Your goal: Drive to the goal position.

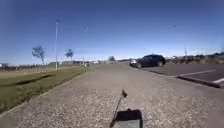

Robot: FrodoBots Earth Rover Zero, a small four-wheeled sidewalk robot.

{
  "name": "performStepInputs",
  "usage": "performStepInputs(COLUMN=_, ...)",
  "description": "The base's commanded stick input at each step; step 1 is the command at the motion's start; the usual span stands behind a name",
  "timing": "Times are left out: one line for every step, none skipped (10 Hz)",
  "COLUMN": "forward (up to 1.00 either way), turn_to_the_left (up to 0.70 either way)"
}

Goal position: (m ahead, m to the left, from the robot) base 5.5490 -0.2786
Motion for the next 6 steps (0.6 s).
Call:
performStepInputs(forward=0.70, turn_to_the_left=0.00)
performStepInputs(forward=0.70, turn_to_the_left=0.00)
performStepInputs(forward=0.70, turn_to_the_left=0.00)
performStepInputs(forward=0.70, turn_to_the_left=0.00)
performStepInputs(forward=0.70, turn_to_the_left=0.00)
performStepInputs(forward=0.70, turn_to_the_left=0.00)
